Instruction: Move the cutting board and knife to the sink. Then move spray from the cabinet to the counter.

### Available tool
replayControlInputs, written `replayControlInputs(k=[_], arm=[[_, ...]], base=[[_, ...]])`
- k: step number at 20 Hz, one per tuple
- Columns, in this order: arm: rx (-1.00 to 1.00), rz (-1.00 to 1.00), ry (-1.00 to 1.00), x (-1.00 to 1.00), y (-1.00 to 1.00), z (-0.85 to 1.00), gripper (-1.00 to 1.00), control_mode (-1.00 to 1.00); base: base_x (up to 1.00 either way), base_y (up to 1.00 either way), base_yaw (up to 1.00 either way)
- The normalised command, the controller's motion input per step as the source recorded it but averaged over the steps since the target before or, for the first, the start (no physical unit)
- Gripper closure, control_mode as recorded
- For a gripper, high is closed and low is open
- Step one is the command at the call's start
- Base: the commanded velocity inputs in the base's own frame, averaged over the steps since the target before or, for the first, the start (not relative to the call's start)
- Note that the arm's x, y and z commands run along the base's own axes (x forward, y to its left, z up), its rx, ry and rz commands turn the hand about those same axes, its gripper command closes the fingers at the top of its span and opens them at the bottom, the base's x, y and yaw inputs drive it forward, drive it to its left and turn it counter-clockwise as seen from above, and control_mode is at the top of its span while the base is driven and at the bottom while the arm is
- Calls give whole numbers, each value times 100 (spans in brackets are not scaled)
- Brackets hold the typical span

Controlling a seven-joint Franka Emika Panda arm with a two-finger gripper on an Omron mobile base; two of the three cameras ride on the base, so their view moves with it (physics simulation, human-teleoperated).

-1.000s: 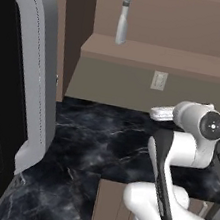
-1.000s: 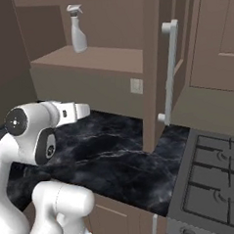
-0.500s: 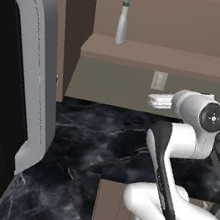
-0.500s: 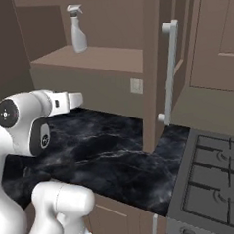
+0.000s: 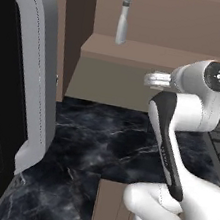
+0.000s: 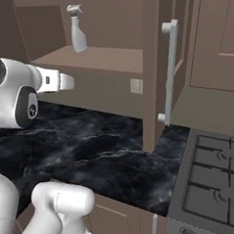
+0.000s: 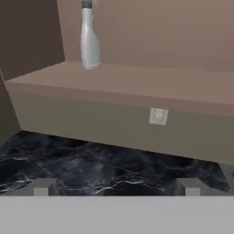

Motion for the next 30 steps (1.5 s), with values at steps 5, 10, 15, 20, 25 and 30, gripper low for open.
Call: replayControlInputs(k=[5, 10, 15, 20, 25, 30], arm=[[3, 0, 3, 6, 19, 42, -100, -100], [0, 0, 0, 16, 10, 25, -100, -100], [0, 0, -8, 25, 13, 12, -100, -100], [1, 0, -5, 32, 22, 2, -100, -100], [0, 1, -9, 38, 16, 1, -100, -100], [0, 0, 1, 26, 15, 19, -100, -100]], base=[[0, 0, 0], [0, 0, 0], [0, 0, 0], [0, 0, 0], [0, 0, 0], [0, 0, 0]])
